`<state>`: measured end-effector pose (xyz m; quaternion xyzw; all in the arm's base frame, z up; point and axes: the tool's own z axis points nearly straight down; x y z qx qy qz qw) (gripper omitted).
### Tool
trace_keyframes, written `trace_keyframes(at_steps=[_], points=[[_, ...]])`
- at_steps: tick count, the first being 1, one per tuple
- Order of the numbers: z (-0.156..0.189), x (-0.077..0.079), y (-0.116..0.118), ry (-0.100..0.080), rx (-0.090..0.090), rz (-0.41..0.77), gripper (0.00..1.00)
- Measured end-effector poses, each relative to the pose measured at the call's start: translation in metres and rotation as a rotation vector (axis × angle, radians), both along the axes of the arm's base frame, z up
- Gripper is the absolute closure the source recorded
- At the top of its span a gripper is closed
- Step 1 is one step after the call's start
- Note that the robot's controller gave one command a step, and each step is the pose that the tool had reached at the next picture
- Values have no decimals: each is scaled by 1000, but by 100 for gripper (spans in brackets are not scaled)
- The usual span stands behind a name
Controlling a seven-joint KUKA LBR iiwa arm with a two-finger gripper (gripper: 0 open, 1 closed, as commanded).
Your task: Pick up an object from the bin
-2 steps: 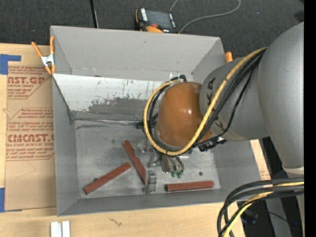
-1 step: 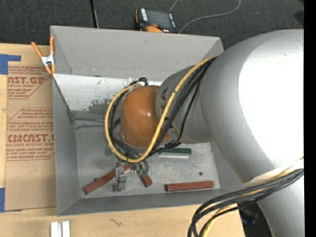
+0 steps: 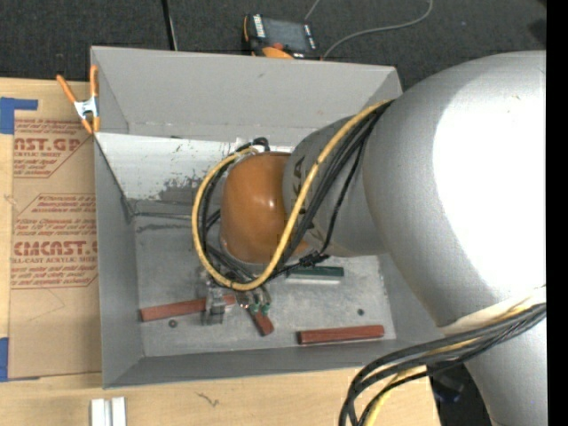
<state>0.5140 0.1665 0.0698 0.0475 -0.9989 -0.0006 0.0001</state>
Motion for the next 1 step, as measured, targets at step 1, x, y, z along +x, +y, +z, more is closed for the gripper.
trace_keyframes(at_steps=[1], points=[[131, 28, -26, -11, 0, 59, 100]])
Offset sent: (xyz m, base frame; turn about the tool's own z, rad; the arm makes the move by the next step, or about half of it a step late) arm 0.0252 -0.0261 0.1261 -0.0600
